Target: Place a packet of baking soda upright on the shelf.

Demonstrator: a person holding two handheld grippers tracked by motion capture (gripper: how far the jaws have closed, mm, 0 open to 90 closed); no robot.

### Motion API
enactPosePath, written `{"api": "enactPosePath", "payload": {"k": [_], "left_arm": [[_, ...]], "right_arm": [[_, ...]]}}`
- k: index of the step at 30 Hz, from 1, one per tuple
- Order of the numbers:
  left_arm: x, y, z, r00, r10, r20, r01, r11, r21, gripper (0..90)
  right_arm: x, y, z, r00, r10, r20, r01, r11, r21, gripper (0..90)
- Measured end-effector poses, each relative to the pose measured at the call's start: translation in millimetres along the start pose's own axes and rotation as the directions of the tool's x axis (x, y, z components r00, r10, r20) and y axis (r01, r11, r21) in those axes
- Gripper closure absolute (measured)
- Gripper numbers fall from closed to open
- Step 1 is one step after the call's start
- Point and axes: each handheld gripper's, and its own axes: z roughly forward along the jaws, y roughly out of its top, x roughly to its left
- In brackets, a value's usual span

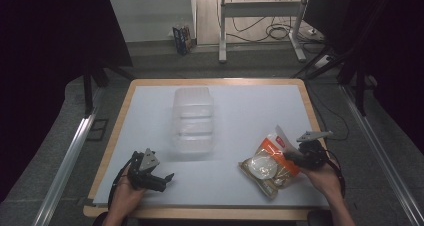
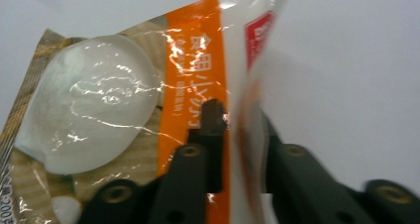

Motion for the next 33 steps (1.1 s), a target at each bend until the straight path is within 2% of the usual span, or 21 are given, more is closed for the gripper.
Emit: {"api": "enactPosePath", "payload": {"k": [1,5,8,12,16,19,23,28,29,30,31,32,33], "left_arm": [[-0.2,0.0,-0.1,1.0,0.0,-0.001,0.0,1.0,0.0,0.0],[-0.4,0.2,-0.1,1.0,0.004,-0.002,-0.004,1.0,0.0,0.0],[-0.8,0.2,-0.2,1.0,0.004,-0.003,-0.004,1.0,0.0,0.0],[-0.8,0.4,-0.5,0.9999,0.009,-0.007,-0.009,1.0,0.003,0.0],[-1.1,0.7,-0.6,0.9999,0.009,-0.009,-0.009,1.0,-0.002,0.0],[-0.9,0.8,-0.7,0.9999,0.007,-0.008,-0.007,1.0,-0.002,0.0],[-0.8,2.0,-0.8,1.0,-0.001,-0.002,0.001,1.0,0.007,0.0],[-2.2,2.7,0.2,1.0,0.006,-0.005,-0.005,0.9998,0.019,0.0],[-2.0,2.9,0.1,0.9999,0.009,-0.006,-0.009,0.9998,0.02,0.0],[-2.1,2.9,0.1,1.0,0.008,-0.006,-0.008,0.9998,0.018,0.0],[-1.9,2.9,-0.2,0.9999,0.01,-0.006,-0.009,0.9998,0.019,0.0],[-2.0,2.8,-0.3,1.0,0.005,-0.008,-0.005,0.9999,0.013,0.0],[-1.7,2.6,-0.8,0.9999,0.004,-0.011,-0.004,1.0,0.008,0.0]], "right_arm": [[-0.8,0.0,-0.9,1.0,0.007,0.007,-0.007,1.0,-0.009,86.9],[-2.7,0.7,-6.8,0.9945,0.104,-0.016,-0.104,0.994,-0.037,88.1],[0.9,3.3,-11.4,0.9947,0.102,-0.014,-0.102,0.993,-0.062,88.2],[6.4,7.4,-21.9,0.9955,0.088,-0.036,-0.091,0.991,-0.103,88.1],[10.9,7.8,-27.9,0.9944,0.096,-0.045,-0.101,0.988,-0.121,88.2],[15.5,9.8,-35.4,0.9934,0.093,-0.068,-0.101,0.985,-0.142,88.2],[24.6,15.6,-44.0,0.9937,0.071,-0.087,-0.084,0.984,-0.156,88.3],[34.5,24.5,-54.0,0.9879,0.054,-0.145,-0.079,0.982,-0.174,88.2],[38.1,27.4,-55.7,0.9883,0.042,-0.147,-0.068,0.982,-0.177,88.2],[45.9,34.0,-58.7,0.9891,0.009,-0.147,-0.036,0.983,-0.181,88.2],[45.9,34.0,-58.7,0.9891,0.009,-0.147,-0.036,0.983,-0.181,88.2],[49.9,37.6,-60.3,0.9895,-0.013,-0.144,-0.013,0.984,-0.179,88.3],[58.2,45.2,-63.1,0.9901,-0.053,-0.13,0.031,0.985,-0.17,88.3]]}}
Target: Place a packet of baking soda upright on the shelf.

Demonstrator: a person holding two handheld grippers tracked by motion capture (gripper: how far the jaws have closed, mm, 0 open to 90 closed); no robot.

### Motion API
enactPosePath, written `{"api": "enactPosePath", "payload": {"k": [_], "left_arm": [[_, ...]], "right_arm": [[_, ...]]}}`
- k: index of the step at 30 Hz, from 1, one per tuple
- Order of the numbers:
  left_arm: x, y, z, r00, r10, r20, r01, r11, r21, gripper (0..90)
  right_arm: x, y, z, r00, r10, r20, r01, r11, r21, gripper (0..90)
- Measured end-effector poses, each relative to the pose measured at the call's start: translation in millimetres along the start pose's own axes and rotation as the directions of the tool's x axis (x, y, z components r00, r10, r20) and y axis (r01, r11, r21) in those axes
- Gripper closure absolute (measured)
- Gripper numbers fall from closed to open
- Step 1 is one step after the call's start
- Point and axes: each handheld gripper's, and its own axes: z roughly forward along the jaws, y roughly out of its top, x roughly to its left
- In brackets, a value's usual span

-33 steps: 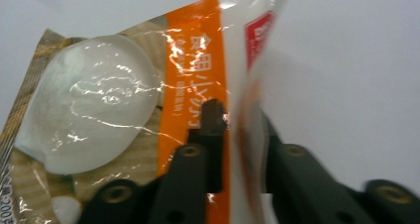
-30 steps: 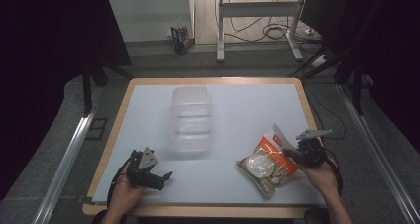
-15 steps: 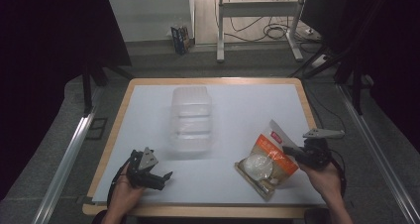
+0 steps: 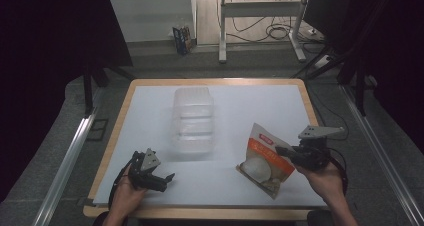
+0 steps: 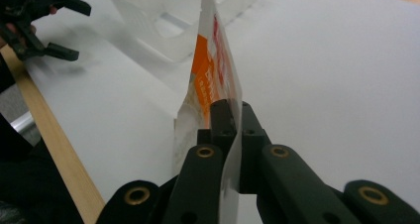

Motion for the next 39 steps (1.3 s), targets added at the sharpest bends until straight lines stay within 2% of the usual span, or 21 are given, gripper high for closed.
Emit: {"api": "enactPosePath", "payload": {"k": [1,3,4,8,15,19,27,34,36,39], "left_arm": [[0.0,0.0,0.0,1.0,0.0,0.0,0.0,1.0,0.0,0.0],[0.7,0.0,-0.9,1.0,-0.001,-0.001,0.001,1.0,-0.008,0.0],[1.0,0.0,-1.2,1.0,-0.001,0.0,0.001,1.0,-0.009,0.0],[1.4,-0.2,-1.7,1.0,-0.004,-0.002,0.004,0.9999,-0.017,0.0],[1.9,-0.1,-2.1,1.0,-0.002,0.001,0.002,0.9999,-0.015,0.0],[2.1,-0.3,-2.1,1.0,-0.005,0.003,0.005,0.9998,-0.018,0.0],[1.6,-0.3,-2.0,0.9999,-0.009,0.008,0.01,0.9996,-0.025,0.0],[2.3,-0.3,-2.8,0.9998,-0.01,0.015,0.011,0.9996,-0.027,0.0],[2.5,-0.3,-3.0,0.9997,-0.014,0.019,0.015,0.9995,-0.029,0.0],[3.2,-0.1,-3.4,0.9988,-0.029,0.04,0.031,0.9989,-0.035,0.0]], "right_arm": [[0.0,0.0,0.0,1.0,0.0,0.0,0.0,1.0,0.0,88.3],[6.6,7.7,0.4,0.9995,-0.031,-0.002,0.031,0.999,0.006,88.3],[11.1,14.9,1.3,0.9979,-0.065,0.008,0.065,0.998,0.01,88.4],[13.3,23.8,2.3,0.9964,-0.083,0.02,0.083,0.997,0.008,88.4],[3.8,45.8,9.7,0.9926,-0.105,0.062,0.105,0.994,-0.009,88.4],[-1.6,54.2,13.6,0.9926,-0.1,0.069,0.102,0.995,-0.022,88.5],[-13.5,76.4,27.3,0.9945,-0.096,0.042,0.098,0.994,-0.047,88.4],[-15.6,93.4,38.8,0.9947,-0.101,0.016,0.102,0.993,-0.065,88.4],[-16.1,103.4,44.9,0.9939,-0.11,0.01,0.11,0.991,-0.075,88.4],[-15.9,110.4,49.1,0.9929,-0.119,0.009,0.119,0.989,-0.084,88.4]]}}
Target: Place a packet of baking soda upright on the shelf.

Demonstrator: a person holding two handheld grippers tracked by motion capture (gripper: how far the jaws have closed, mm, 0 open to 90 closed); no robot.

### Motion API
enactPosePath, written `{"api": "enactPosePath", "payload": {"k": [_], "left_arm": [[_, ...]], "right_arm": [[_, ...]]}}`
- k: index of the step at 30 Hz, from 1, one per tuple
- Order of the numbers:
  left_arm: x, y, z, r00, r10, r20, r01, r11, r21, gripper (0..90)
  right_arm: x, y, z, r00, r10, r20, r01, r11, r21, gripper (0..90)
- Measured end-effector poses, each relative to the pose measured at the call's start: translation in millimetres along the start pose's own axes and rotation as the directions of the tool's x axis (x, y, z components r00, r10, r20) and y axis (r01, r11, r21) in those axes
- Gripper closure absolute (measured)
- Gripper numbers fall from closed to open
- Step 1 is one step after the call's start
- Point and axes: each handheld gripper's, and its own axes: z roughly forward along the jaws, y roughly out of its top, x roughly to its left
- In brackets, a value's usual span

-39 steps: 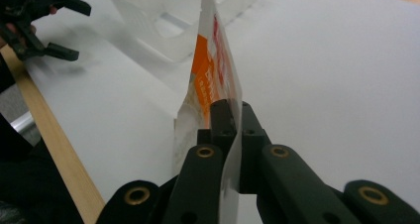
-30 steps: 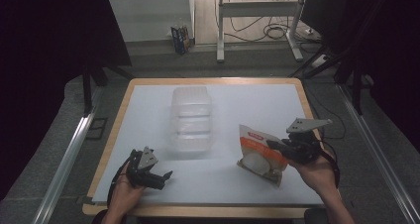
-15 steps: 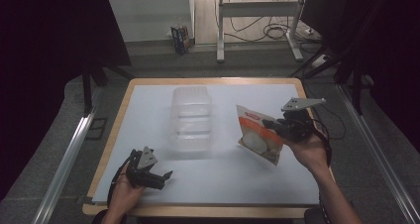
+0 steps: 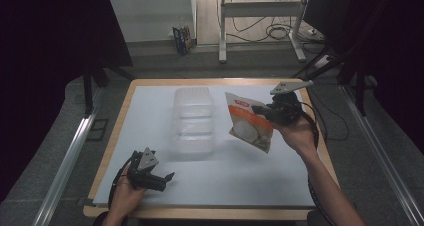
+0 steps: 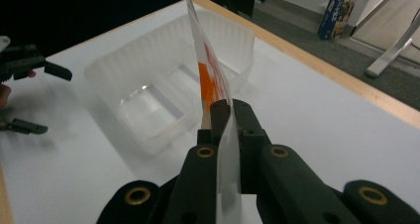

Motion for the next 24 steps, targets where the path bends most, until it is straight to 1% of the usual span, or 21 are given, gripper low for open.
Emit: {"api": "enactPosePath", "payload": {"k": [2,5,6,12,13,16,18,19,20,21,22,24], "left_arm": [[0.1,0.4,-0.8,0.9998,-0.013,0.015,0.013,0.9999,-0.009,0.0],[0.2,0.5,-1.1,0.9996,-0.016,0.022,0.017,0.9998,-0.01,0.0],[0.2,0.4,-1.1,0.9995,-0.018,0.025,0.019,0.9998,-0.01,0.0],[-0.1,0.5,-0.7,0.9996,-0.011,0.026,0.012,0.9999,-0.011,0.0],[-0.2,0.5,-0.7,0.9995,-0.014,0.028,0.014,0.9998,-0.014,0.0],[0.3,0.9,-1.4,0.9981,-0.036,0.05,0.037,0.9989,-0.028,0.0],[0.4,1.0,-1.9,0.9978,-0.037,0.055,0.039,0.9986,-0.035,0.0],[0.4,1.0,-2.0,0.9975,-0.041,0.058,0.043,0.9982,-0.041,0.0],[0.5,1.1,-2.1,0.9971,-0.043,0.063,0.046,0.9981,-0.042,0.0],[0.5,1.1,-2.1,0.9971,-0.043,0.063,0.046,0.9981,-0.042,0.0],[0.4,1.0,-2.0,0.997,-0.043,0.064,0.045,0.9981,-0.041,0.0],[0.3,0.9,-1.8,0.9968,-0.043,0.066,0.046,0.9981,-0.042,0.0]], "right_arm": [[-0.4,6.6,5.0,1.0,-0.003,-0.004,0.003,1.0,-0.008,88.4],[-1.2,16.1,12.6,1.0,-0.007,-0.007,0.006,1.0,-0.02,88.4],[-1.8,22.0,17.9,0.9999,-0.008,-0.013,0.007,1.0,-0.028,88.4],[-1.3,37.1,28.9,0.9997,-0.018,-0.017,0.018,0.999,-0.039,88.4],[-1.4,40.3,30.8,0.9996,-0.022,-0.018,0.021,0.999,-0.04,88.4],[-1.3,49.5,35.9,0.9994,-0.029,-0.018,0.028,0.999,-0.045,88.4],[-1.0,57.3,41.4,0.9993,-0.031,-0.022,0.03,0.998,-0.049,88.4],[-1.0,57.3,41.4,0.9993,-0.031,-0.022,0.03,0.998,-0.049,88.4],[-0.5,61.6,46.1,0.9992,-0.03,-0.025,0.029,0.998,-0.046,88.4],[-0.5,61.6,46.1,0.9992,-0.03,-0.025,0.029,0.998,-0.046,88.4],[0.2,65.4,51.2,0.9992,-0.03,-0.027,0.029,0.999,-0.046,88.3],[0.4,67.2,53.9,0.9992,-0.03,-0.028,0.029,0.999,-0.046,88.4]]}}
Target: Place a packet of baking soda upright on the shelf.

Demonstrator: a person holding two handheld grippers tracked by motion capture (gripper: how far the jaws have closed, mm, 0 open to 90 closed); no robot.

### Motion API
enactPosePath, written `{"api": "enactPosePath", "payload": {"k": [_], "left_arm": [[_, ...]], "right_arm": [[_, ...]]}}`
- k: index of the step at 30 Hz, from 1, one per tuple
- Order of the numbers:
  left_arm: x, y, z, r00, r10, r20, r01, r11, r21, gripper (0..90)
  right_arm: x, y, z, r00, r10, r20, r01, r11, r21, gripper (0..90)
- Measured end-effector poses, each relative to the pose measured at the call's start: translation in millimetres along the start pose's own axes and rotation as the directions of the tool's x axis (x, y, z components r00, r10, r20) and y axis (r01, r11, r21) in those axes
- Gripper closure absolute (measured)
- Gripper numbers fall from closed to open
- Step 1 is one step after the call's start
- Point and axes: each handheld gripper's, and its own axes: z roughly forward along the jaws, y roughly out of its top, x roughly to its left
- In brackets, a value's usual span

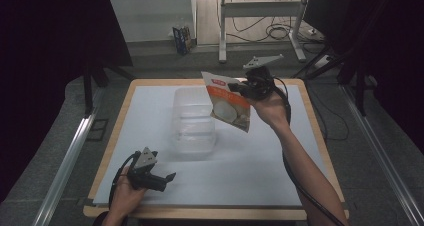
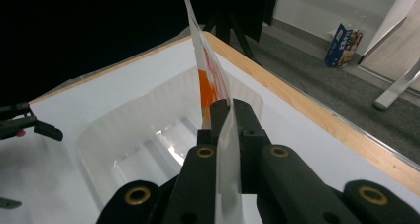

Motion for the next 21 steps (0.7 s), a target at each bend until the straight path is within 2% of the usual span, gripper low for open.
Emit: {"api": "enactPosePath", "payload": {"k": [7,10,21], "left_arm": [[-0.7,0.1,-0.4,0.9999,-0.005,0.011,0.005,0.9999,-0.015,0.0],[-1.5,0.1,-0.6,1.0,0.002,0.01,-0.002,0.9999,-0.014,0.0],[-2.3,0.1,-1.3,0.9997,0.023,-0.002,-0.023,0.9996,-0.014,0.0]], "right_arm": [[1.2,10.3,21.4,0.9999,-0.001,-0.015,0.001,1.0,-0.002,88.3],[2.7,16.1,34.7,0.9997,-0.006,-0.024,0.006,1.0,-0.001,88.4],[8.4,29.6,63.3,0.999,-0.014,-0.043,0.014,1.0,-0.004,88.4]]}}
